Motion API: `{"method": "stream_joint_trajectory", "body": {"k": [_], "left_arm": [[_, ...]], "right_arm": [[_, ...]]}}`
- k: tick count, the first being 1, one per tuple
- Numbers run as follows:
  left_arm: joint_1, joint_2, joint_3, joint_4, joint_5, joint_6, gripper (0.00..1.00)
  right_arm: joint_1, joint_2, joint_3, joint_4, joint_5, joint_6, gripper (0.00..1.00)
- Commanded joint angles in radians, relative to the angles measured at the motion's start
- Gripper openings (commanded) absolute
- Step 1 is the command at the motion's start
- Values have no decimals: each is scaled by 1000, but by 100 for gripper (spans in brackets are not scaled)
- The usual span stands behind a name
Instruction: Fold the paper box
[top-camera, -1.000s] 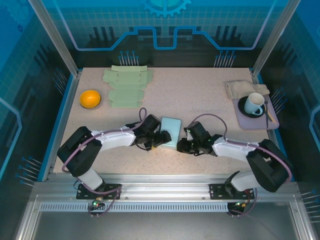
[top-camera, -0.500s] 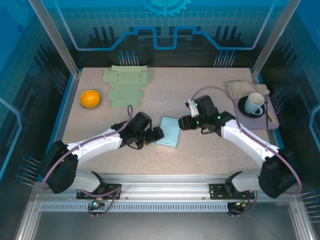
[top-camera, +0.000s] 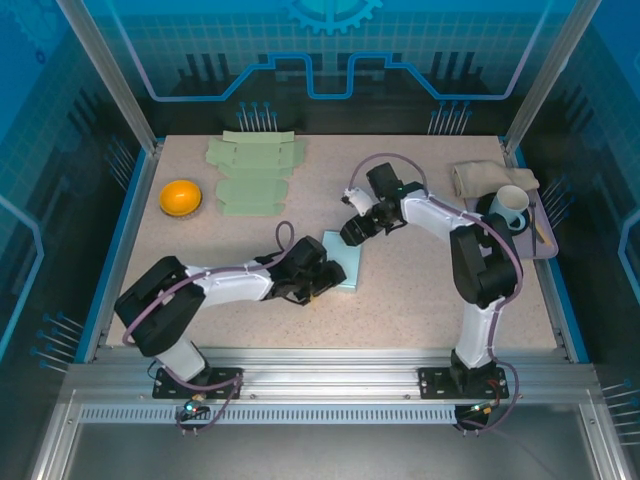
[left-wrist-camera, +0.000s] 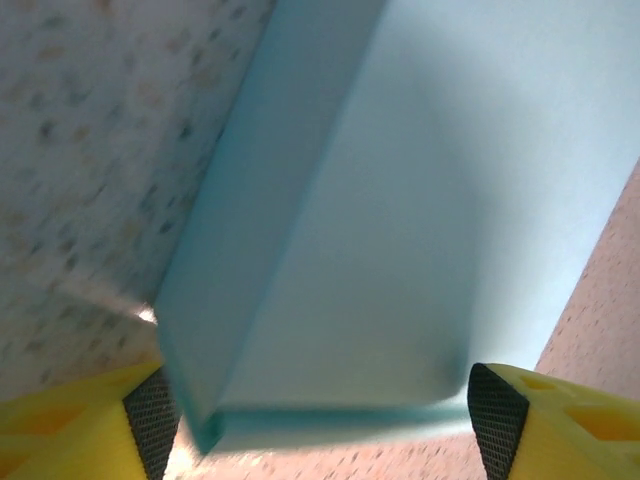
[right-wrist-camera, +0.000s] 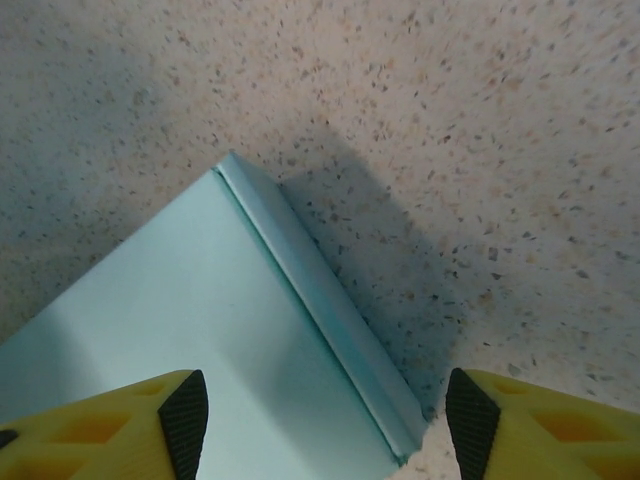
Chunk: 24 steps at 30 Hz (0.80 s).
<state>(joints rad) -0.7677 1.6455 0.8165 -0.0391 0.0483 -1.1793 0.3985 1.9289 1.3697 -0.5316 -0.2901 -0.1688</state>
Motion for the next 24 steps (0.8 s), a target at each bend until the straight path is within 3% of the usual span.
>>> {"method": "stream_joint_trajectory", "body": {"k": [1, 8, 17, 24], "left_arm": [[47, 69, 61, 28, -7, 1, 77], [126, 267, 336, -69, 27, 101, 67], [163, 669, 962, -294, 101, 218, 64], [161, 990, 1456, -373, 227, 222, 61]], "right_arm": [[-26, 13, 19, -29, 6, 34, 64], [-116, 17, 24, -32, 83, 161, 59], [-286, 57, 34, -2, 175, 364, 54], [-382, 119, 135, -7, 187, 388, 53]]}}
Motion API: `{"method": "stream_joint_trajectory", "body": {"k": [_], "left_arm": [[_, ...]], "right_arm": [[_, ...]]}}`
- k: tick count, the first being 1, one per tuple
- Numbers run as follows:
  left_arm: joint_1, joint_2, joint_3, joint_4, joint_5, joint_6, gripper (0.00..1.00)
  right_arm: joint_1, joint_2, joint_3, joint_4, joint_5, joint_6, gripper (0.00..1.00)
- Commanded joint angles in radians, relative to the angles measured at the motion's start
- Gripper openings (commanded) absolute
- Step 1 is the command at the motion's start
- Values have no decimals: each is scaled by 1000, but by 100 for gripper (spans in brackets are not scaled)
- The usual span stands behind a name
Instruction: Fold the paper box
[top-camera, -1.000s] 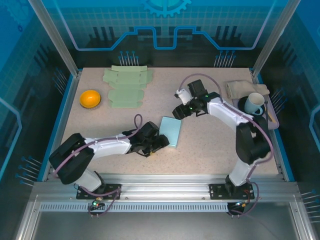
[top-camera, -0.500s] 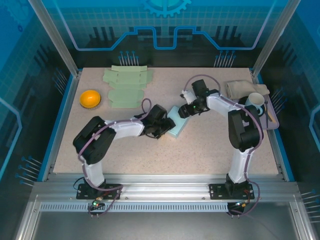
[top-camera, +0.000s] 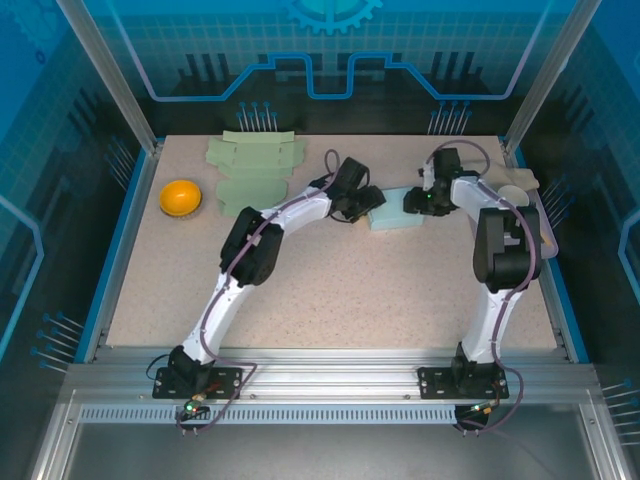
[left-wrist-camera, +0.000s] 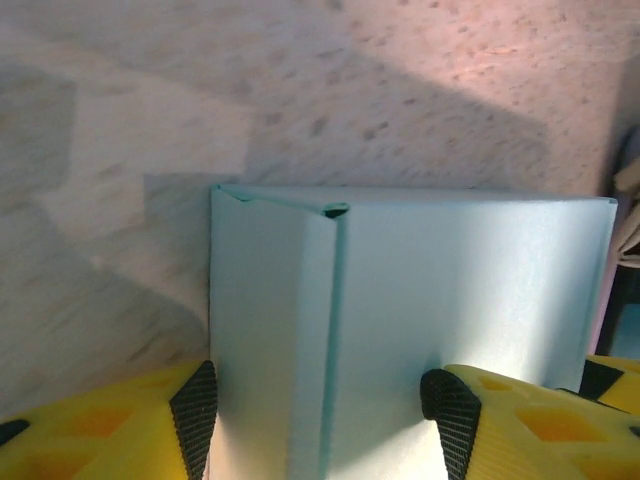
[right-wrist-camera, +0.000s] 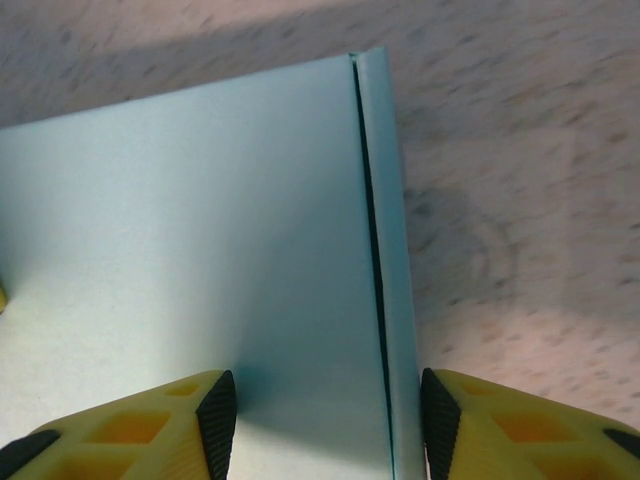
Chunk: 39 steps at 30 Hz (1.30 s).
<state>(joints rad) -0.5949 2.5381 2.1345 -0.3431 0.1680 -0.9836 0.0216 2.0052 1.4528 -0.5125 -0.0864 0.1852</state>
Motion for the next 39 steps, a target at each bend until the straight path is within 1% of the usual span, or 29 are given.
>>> {"method": "stream_joint_trajectory", "body": {"k": [1, 4, 8, 11, 13, 16, 19, 20, 22, 24, 27, 30, 33, 36, 39], "left_arm": [[-12, 143, 210, -88, 118, 24, 62], [-7, 228, 366, -121, 124, 25, 64], [20, 219, 391, -114, 118, 39, 68], [53, 144, 366, -170, 100, 109, 76], [79, 61, 303, -193, 87, 175, 79], [134, -89, 184, -280, 58, 309, 82], [201, -237, 50, -369, -8, 464, 82], [216, -282, 3, -408, -49, 529, 82], [230, -347, -100, -452, -188, 655, 82], [232, -387, -205, -448, -322, 755, 82], [233, -376, -286, -406, -457, 851, 82], [234, -335, -294, -357, -548, 889, 82], [229, -307, -291, -306, -610, 908, 81], [233, -252, -249, -318, -702, 929, 80], [238, -192, -171, -365, -701, 956, 78]], "right_arm": [[-13, 57, 72, -37, -13, 36, 53], [-30, 68, 87, -40, -13, 60, 53], [-36, 4, 57, -2, 4, 78, 56], [-40, -88, 45, -7, 27, 77, 60], [-40, -162, 37, -26, 49, 73, 62], [-36, -273, 10, -59, 68, 60, 64], [8, -366, -34, -70, 83, 41, 64], [32, -392, -54, -71, 84, 42, 65], [79, -433, -94, -60, 81, 57, 64], [125, -465, -131, -34, 64, 79, 64], [178, -483, -159, -15, 43, 114, 65], [219, -485, -177, -8, 38, 128, 64], [239, -491, -200, -10, 41, 128, 64], [243, -513, -240, -4, 31, 126, 64], [243, -536, -276, 3, 33, 120, 65]]}}
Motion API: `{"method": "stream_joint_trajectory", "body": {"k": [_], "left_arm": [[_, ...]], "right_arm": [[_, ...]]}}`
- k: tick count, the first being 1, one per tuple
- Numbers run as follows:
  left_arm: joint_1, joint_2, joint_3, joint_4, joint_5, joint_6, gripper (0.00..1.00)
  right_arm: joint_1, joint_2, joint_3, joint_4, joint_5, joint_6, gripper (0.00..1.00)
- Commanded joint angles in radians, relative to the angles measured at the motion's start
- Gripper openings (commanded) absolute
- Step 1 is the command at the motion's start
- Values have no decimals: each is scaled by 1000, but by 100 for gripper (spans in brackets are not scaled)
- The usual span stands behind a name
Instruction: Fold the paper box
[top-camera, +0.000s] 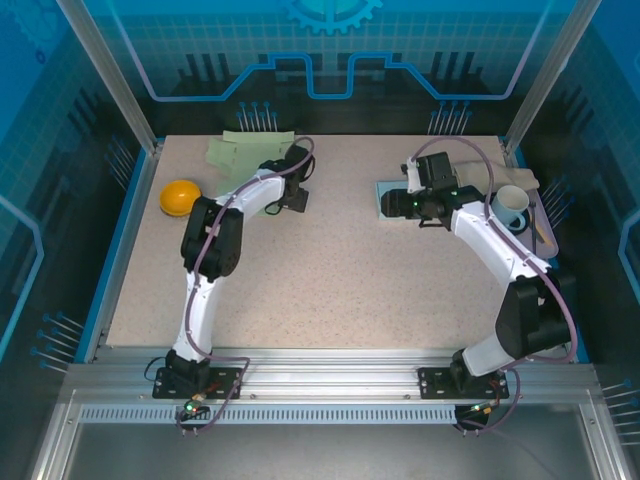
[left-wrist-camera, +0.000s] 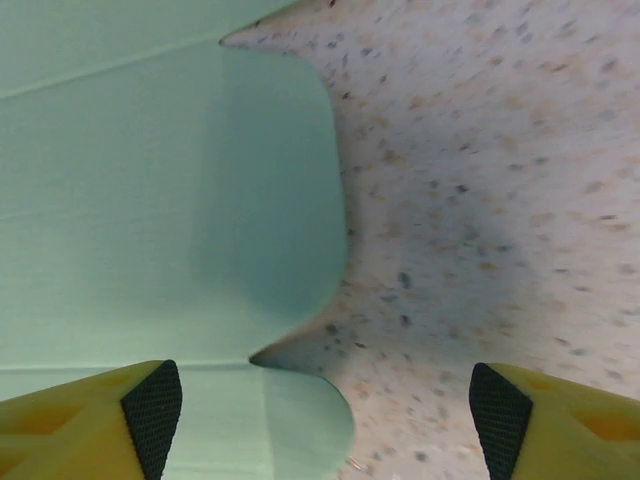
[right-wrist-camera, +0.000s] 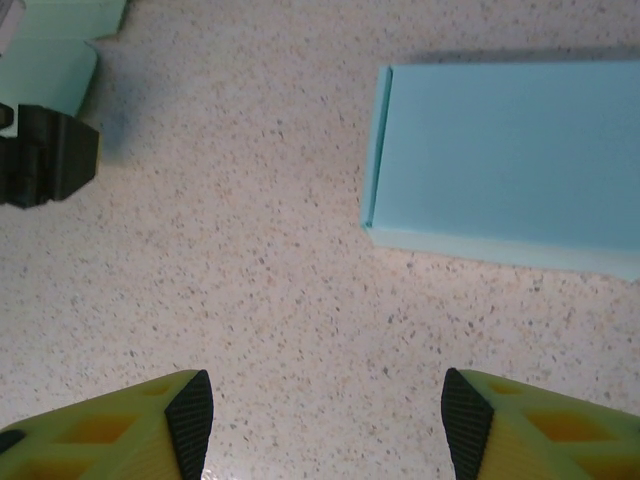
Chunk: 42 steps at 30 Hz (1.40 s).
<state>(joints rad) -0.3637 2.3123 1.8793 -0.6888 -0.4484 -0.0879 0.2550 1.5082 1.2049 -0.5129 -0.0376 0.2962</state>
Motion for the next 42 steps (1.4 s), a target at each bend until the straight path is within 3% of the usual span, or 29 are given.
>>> {"method": "stream_joint_trajectory", "body": {"k": [1, 9, 16, 19, 23, 25, 31, 35, 42], "left_arm": [[6, 47, 102, -26, -92, 67, 78], [34, 219, 344, -228, -122, 88, 75], [54, 221, 331, -237, -127, 100, 70], [54, 210, 296, -210, -153, 121, 53], [54, 199, 271, -175, -197, 140, 11], [54, 174, 257, -153, -198, 138, 0], [22, -74, 120, -95, -158, 56, 0], [-24, -320, -32, -145, -83, -112, 0], [-182, -752, -445, -209, 20, -411, 0]], "right_arm": [[10, -43, -35, 4, -15, 5, 65], [6, -55, -62, 8, -26, -5, 64], [-2, -66, -77, 14, -35, -6, 65], [-7, -69, -85, 20, -39, -4, 64], [-7, -68, -88, 24, -49, -2, 65], [-8, -71, -90, 19, -50, -3, 64], [-7, -125, -85, -24, -38, -12, 64], [-2, -193, -96, -60, -34, -8, 64], [15, -298, -125, -144, -40, -6, 64]]}}
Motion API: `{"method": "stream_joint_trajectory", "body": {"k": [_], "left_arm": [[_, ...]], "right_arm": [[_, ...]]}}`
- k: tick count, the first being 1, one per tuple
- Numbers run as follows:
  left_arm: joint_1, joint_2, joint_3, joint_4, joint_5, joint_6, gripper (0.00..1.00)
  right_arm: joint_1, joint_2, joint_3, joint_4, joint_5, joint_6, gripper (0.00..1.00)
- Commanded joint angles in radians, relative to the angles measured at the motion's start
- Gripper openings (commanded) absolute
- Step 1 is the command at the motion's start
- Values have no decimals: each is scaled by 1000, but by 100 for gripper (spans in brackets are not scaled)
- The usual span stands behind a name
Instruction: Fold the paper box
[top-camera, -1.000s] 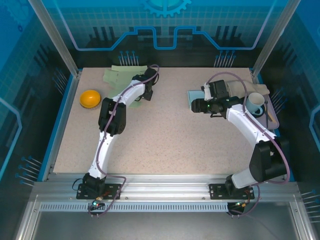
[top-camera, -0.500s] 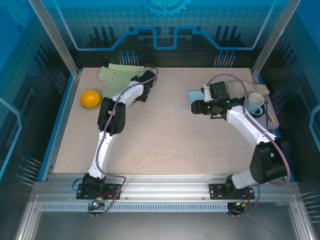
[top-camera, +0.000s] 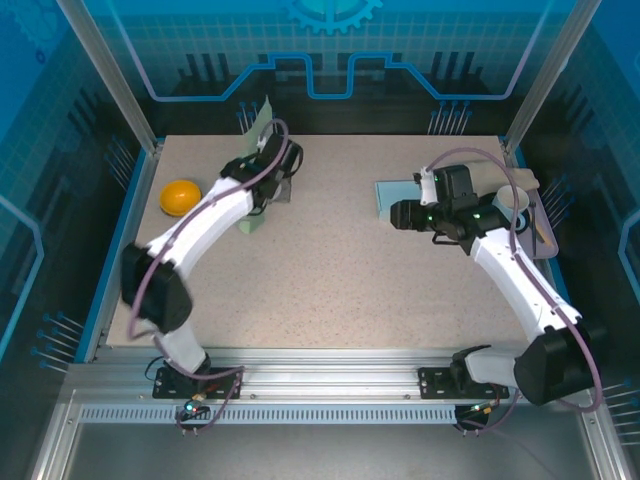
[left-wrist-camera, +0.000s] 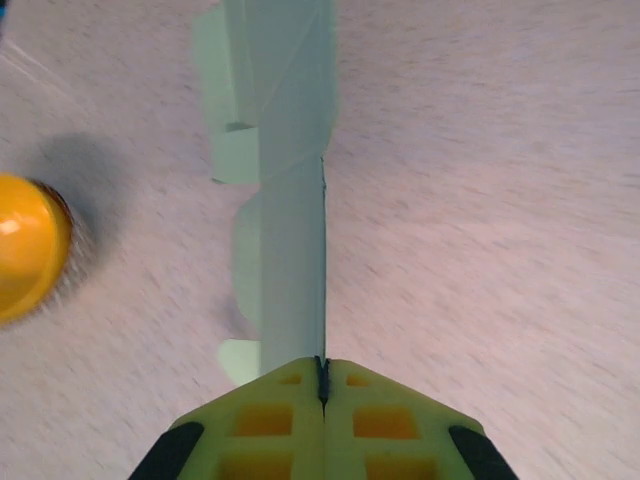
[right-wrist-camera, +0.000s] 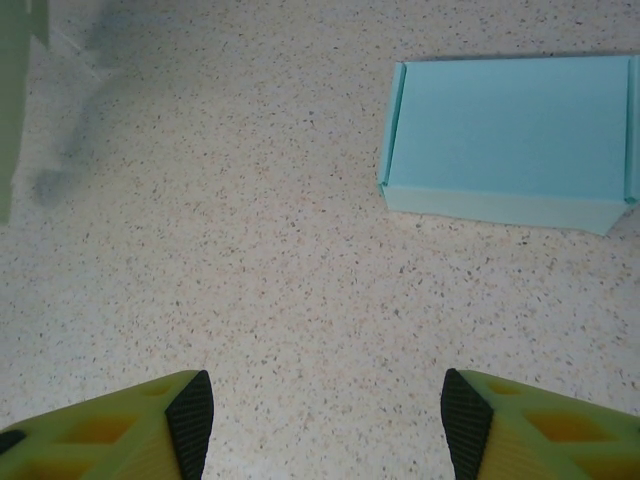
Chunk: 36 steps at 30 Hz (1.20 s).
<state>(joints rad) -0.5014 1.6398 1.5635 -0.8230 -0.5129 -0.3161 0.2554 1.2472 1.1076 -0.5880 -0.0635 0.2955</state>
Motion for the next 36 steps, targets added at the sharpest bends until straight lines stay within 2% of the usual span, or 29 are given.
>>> {"method": "stream_joint_trajectory", "body": {"k": [1, 4, 7, 10, 11, 15, 16, 18, 19, 21, 26, 29, 31, 36], "left_arm": [[-77, -131, -183, -79, 94, -219, 0], [-189, -225, -319, -64, 145, -327, 0], [-308, -251, -402, -20, 181, -428, 0], [-364, -239, -466, 109, 243, -493, 0], [-365, -223, -487, 174, 298, -510, 3], [-367, -129, -455, 310, 436, -546, 30], [-366, -113, -432, 305, 441, -545, 33], [-359, -97, -379, 273, 418, -519, 45], [-348, -91, -357, 248, 408, -507, 48], [-303, -88, -332, 217, 442, -479, 54], [-117, -175, -378, 158, 483, -425, 54], [42, -243, -430, 128, 518, -367, 54], [132, -286, -458, 111, 543, -332, 55], [322, -403, -557, 94, 638, -265, 56]], "right_arm": [[18, -50, -36, -79, -16, -5, 64], [27, -83, -60, -97, -24, 1, 64], [31, -120, -93, -101, -20, 7, 65], [31, -143, -118, -107, -7, 6, 65], [30, -148, -126, -108, -2, 5, 65], [30, -150, -147, -119, 33, -8, 66], [31, -147, -147, -118, 34, -13, 66], [32, -125, -141, -109, 28, -16, 66], [34, -112, -138, -99, 21, -16, 66], [43, -68, -124, -68, 6, -18, 66], [140, 120, -9, 16, -63, -194, 66], [182, 318, 165, -36, -85, -304, 66], [176, 449, 267, -66, -142, -357, 66], [173, 800, 656, -322, -286, -565, 65]]}}
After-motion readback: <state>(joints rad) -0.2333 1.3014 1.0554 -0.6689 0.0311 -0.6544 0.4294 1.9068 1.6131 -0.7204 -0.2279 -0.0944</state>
